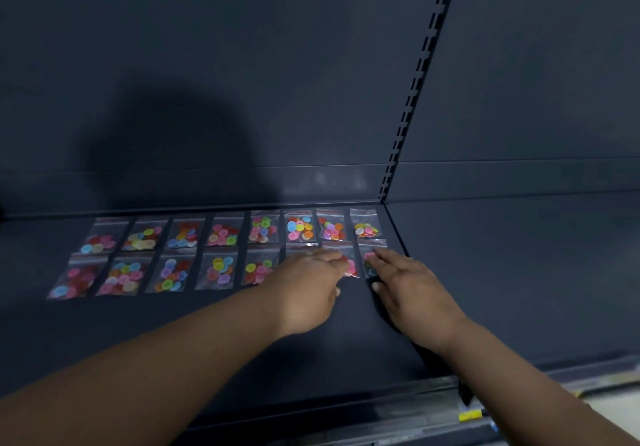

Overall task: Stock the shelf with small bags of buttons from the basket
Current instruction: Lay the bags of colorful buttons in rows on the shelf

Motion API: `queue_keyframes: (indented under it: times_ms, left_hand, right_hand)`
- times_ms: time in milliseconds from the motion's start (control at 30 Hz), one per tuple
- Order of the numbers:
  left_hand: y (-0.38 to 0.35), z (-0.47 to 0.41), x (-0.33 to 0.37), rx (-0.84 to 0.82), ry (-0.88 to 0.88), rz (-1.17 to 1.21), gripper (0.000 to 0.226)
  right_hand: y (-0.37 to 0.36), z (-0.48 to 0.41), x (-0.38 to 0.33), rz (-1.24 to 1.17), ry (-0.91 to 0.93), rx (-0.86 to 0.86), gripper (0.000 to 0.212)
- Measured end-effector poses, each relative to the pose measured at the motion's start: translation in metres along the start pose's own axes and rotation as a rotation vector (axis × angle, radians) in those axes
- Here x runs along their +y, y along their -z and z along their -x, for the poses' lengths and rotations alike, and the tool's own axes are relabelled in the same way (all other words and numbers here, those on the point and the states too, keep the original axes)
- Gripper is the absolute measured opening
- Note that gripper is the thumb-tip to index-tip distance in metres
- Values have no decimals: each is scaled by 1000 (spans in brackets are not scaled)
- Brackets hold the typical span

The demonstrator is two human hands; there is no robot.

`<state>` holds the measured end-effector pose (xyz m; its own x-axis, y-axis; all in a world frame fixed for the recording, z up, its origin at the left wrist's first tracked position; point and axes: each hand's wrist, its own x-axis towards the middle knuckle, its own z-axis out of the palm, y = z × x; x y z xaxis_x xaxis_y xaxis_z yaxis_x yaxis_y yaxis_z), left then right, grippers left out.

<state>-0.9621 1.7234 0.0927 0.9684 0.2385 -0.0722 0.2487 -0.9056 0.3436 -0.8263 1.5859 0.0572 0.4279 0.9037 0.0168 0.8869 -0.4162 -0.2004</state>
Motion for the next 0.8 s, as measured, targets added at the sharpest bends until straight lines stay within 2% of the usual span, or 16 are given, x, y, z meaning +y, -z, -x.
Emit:
queue_keyframes:
  times_ms: [133,333,600,800]
  left_hand:
    - [2,2,-3,26,21,67,45]
    - [15,17,-19,122,78,158,60]
    - [52,67,-68,290,217,7,61]
    - [85,136,-116,359,400,-122,66]
  right_hand:
    - [6,0,-7,-11,-4,23,50]
    - [24,-18,-38,-41,59,74,52]
    - [32,-64,-106,-11,224,42,56]
    - [33,-95,-182,-44,408,61,52]
